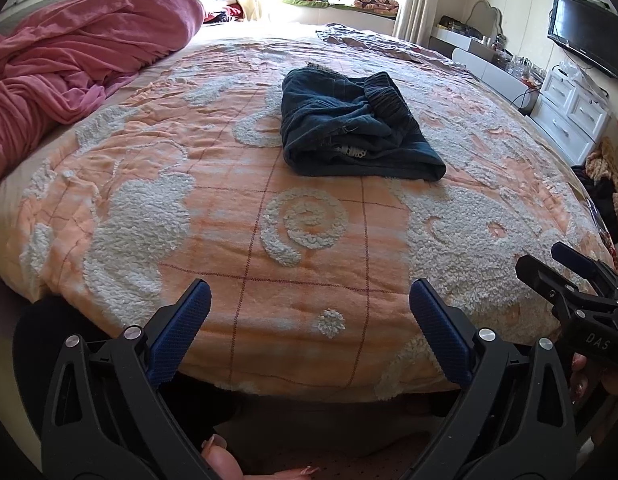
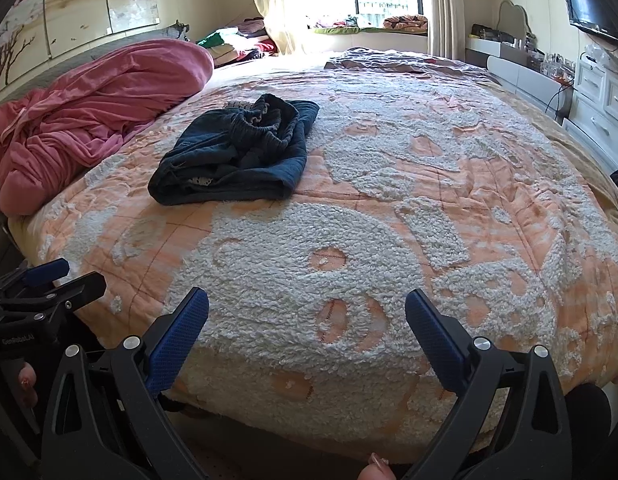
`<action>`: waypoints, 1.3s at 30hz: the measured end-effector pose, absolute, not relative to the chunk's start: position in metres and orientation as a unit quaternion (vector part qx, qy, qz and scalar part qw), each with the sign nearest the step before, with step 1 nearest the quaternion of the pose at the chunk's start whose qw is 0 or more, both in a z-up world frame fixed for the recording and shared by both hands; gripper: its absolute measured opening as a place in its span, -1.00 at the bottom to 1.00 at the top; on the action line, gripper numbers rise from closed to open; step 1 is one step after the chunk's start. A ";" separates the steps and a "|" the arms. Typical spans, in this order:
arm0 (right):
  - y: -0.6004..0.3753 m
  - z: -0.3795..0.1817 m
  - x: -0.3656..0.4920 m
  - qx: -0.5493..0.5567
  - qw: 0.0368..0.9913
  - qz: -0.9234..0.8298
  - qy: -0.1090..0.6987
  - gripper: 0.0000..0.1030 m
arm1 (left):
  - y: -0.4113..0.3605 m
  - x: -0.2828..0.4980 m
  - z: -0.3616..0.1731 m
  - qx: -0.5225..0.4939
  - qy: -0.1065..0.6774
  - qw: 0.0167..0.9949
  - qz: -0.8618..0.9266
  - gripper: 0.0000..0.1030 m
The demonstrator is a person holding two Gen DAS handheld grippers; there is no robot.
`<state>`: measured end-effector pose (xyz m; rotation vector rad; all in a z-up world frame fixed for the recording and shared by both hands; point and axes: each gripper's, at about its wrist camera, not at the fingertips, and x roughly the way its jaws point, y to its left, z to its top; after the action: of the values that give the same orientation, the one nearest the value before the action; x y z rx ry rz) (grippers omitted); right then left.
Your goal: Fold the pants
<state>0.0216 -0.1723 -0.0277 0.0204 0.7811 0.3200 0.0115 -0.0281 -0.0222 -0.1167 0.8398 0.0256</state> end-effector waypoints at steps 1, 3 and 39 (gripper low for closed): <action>-0.172 -0.027 0.022 0.010 0.912 0.155 0.379 0.91 | -0.028 0.011 -0.022 -0.056 0.407 0.911 0.013 0.81; -0.172 -0.027 0.022 0.009 0.912 0.154 0.379 0.91 | -0.027 0.011 -0.022 -0.056 0.407 0.912 0.014 0.81; -0.170 -0.025 0.021 0.002 0.913 0.146 0.381 0.91 | -0.024 0.011 -0.019 -0.057 0.407 0.912 0.012 0.81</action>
<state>0.0206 -0.1702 -0.0254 0.0035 0.7853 0.3012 0.0114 -0.0240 -0.0189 -0.1169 0.8392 0.0253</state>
